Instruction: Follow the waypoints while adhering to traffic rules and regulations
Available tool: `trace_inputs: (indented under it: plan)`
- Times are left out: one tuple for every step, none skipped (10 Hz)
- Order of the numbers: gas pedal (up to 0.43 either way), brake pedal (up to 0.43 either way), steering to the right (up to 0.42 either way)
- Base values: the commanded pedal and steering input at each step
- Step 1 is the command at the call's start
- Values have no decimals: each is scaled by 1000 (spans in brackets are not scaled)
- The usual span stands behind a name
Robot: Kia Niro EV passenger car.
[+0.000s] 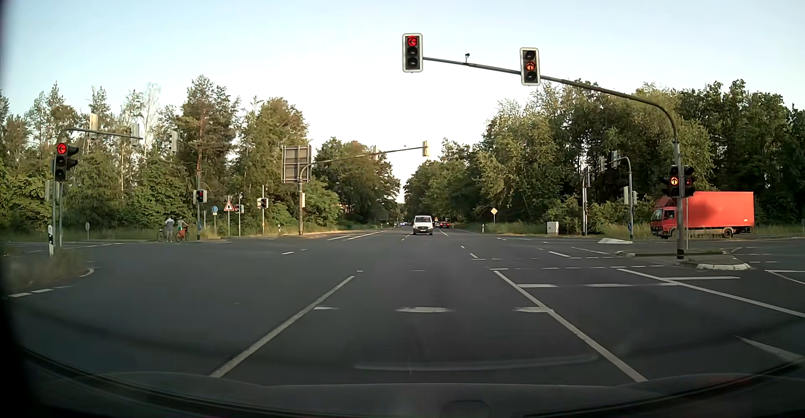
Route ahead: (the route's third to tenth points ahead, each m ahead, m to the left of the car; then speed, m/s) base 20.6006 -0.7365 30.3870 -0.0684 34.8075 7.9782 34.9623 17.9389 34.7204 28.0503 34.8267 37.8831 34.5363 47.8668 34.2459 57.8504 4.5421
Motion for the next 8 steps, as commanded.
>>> trace_inputs:
  plan:
    - [0,274,4]
    - [0,274,4]
    - [0,274,3]
    - [0,274,1]
    - [0,280,0]
    - [0,280,0]
    - [0,280,0]
    - [0,280,0]
